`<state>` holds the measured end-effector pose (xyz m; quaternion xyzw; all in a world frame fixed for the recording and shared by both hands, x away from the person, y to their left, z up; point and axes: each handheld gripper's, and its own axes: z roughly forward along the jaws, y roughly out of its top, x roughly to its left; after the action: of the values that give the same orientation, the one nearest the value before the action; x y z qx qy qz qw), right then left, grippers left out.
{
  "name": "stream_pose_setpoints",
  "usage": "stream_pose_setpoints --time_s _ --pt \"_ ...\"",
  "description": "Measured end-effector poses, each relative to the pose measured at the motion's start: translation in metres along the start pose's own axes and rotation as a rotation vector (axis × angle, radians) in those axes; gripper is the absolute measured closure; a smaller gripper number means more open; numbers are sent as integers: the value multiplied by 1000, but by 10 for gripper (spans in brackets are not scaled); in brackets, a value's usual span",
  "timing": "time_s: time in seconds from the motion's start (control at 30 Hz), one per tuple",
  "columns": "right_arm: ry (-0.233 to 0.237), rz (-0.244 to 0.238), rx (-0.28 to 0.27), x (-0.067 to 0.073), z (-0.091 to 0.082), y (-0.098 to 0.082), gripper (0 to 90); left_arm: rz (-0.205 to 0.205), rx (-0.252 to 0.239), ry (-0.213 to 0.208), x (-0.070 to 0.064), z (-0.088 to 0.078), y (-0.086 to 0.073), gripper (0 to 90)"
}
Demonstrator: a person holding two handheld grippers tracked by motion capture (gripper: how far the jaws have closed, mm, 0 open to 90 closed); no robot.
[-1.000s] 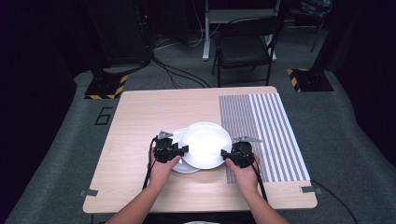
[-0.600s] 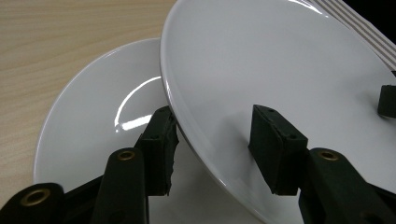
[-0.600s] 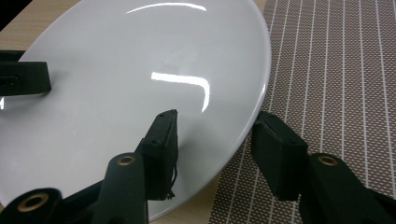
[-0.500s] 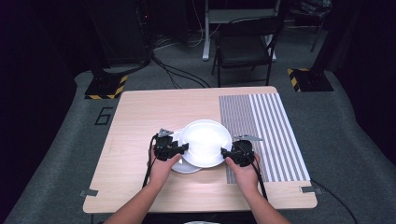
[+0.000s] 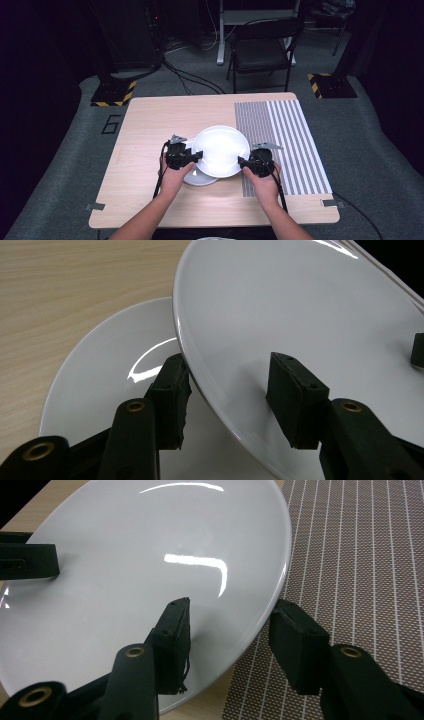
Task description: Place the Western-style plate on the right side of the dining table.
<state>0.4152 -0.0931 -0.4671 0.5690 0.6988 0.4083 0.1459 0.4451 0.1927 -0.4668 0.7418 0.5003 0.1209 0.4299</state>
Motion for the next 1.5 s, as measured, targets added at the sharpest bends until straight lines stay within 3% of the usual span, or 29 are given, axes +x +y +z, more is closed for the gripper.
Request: stream_pose_setpoints --time_s 0.53,1.5 --pt "-13 -6 -16 -4 -9 8 508 16 -1 0 -7 1 11 516" --pt "-41 27 -34 -19 -21 10 508 20 2 -38 -21 15 23 515"
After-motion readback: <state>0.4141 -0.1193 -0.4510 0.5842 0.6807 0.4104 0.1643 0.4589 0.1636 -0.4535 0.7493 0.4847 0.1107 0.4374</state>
